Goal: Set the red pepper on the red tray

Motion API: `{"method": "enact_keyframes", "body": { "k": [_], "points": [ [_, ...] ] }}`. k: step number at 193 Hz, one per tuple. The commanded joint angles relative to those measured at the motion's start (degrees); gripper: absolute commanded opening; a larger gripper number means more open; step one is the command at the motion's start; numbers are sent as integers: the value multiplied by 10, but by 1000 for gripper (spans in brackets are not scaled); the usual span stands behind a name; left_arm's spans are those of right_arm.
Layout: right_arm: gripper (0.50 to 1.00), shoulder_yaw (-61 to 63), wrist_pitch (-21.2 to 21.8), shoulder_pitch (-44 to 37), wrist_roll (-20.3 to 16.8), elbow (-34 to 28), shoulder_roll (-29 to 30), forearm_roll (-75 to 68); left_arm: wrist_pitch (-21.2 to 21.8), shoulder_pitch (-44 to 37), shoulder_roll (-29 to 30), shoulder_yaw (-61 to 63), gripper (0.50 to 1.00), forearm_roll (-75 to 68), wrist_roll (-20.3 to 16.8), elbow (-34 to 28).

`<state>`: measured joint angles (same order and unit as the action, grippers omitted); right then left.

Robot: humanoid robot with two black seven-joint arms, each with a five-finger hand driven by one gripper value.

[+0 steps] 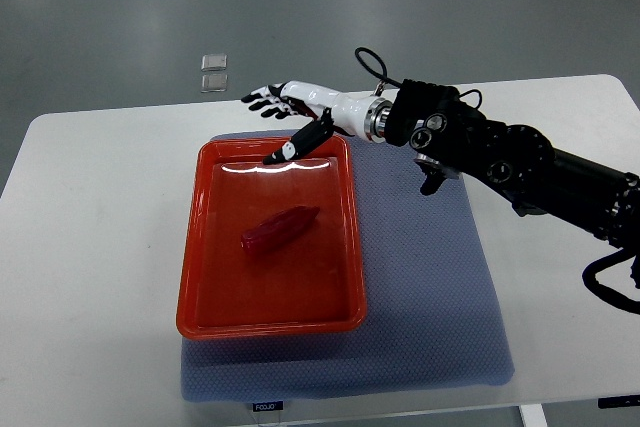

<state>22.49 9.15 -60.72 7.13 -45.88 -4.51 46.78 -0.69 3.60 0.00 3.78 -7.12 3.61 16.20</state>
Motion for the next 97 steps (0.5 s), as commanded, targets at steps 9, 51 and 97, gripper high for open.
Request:
{"method": "enact_keyframes", "body": {
  "k": [9, 51, 97],
  "points": [
    [885, 196, -1, 90, 5, -10, -10, -111, 0, 0, 0, 0, 1000, 0, 0, 0],
    [887, 411, 2, 235, 42, -10, 15, -323, 0, 0, 0, 1, 1000, 0, 0, 1],
    [911, 422, 17, 266, 50, -10, 16, -399, 0, 0, 0, 1, 1000, 0, 0, 1]
  ]
}}
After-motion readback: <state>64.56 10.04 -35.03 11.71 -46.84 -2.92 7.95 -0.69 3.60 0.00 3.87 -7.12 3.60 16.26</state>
